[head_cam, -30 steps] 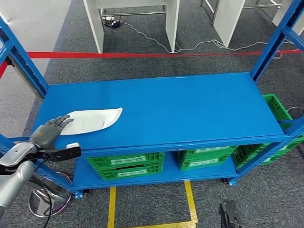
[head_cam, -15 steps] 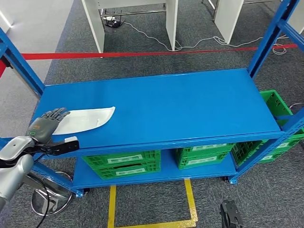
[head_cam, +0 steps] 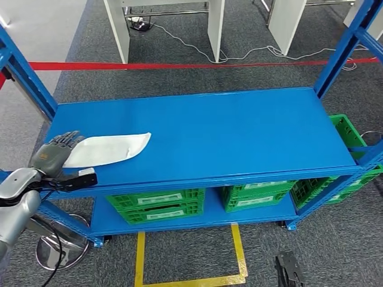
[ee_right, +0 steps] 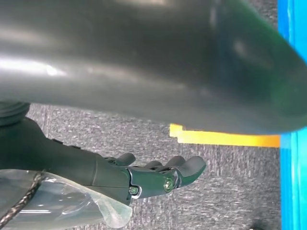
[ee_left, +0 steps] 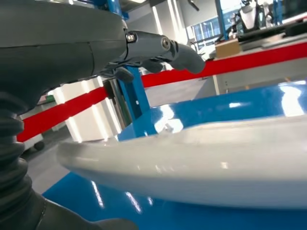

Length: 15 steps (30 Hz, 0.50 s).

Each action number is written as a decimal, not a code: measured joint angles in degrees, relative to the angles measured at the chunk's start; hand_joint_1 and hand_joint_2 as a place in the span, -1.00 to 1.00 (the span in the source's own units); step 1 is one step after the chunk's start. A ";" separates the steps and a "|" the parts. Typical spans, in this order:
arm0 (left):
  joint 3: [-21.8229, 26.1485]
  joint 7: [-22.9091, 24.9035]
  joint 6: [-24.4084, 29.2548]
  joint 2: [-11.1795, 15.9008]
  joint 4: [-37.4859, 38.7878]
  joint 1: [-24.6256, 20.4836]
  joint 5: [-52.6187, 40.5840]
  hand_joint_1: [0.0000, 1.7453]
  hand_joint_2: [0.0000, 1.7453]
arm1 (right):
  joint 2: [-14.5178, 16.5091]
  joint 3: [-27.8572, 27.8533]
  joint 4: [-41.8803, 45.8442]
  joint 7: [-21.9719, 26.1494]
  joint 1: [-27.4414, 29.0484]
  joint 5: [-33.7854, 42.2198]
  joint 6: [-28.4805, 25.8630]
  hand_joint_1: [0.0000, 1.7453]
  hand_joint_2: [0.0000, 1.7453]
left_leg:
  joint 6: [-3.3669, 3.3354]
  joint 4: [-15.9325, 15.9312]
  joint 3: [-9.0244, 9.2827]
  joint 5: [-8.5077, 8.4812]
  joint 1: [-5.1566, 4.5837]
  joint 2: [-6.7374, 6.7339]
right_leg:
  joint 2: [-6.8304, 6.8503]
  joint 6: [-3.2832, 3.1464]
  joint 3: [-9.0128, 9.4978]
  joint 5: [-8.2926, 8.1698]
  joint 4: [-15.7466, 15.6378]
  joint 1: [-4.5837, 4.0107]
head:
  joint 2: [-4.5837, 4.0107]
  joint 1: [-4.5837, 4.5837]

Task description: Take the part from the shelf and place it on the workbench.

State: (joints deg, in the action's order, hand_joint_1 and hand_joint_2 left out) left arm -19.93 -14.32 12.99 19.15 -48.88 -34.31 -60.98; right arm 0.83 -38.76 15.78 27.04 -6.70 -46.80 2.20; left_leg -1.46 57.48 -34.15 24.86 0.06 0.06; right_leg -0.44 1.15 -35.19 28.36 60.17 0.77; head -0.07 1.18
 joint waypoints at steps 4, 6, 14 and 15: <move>-0.04 -0.18 -0.16 -0.79 0.83 0.02 0.27 -1.00 1.00 | -0.06 0.02 -0.02 0.07 0.11 0.00 0.00 -1.00 -1.00 | -0.45 -0.29 0.20 -0.02 0.03 -0.06 | 0.08 0.69 -6.57 5.42 12.89 0.02 | 0.01 0.10; -0.09 -0.39 -0.43 -1.17 1.35 0.16 0.40 -1.00 1.00 | -0.10 0.01 -0.02 0.14 0.21 0.02 -0.02 -1.00 -1.00 | -0.44 -0.21 0.27 0.08 0.04 -0.04 | 0.11 0.82 -6.91 3.90 12.84 0.02 | 0.01 0.13; -0.12 -0.92 -0.49 -1.91 2.21 0.10 0.68 -1.00 1.00 | -0.26 -0.01 -0.02 0.28 0.06 0.03 -0.02 -1.00 -1.00 | 1.23 1.03 -0.05 1.04 -0.16 0.09 | 0.11 -1.14 0.52 -1.85 -1.62 -0.04 | -0.01 0.07; -0.12 -0.92 -0.49 -1.91 2.27 0.06 0.70 -1.00 1.00 | -0.26 -0.01 -0.02 0.29 0.03 0.03 -0.02 -1.00 -1.00 | 1.51 2.07 -0.45 1.84 -0.10 0.08 | 0.11 -1.47 0.58 -1.90 -1.70 0.07 | -0.01 -0.02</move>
State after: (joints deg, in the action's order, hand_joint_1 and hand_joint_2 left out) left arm -20.05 -15.23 12.50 17.24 -46.62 -34.25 -60.27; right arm 0.57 -38.77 15.76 27.33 -6.67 -46.77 2.19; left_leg 0.06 59.55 -34.60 26.70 -0.04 0.14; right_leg -0.33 -0.33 -34.62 26.46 58.47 0.84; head -0.08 1.16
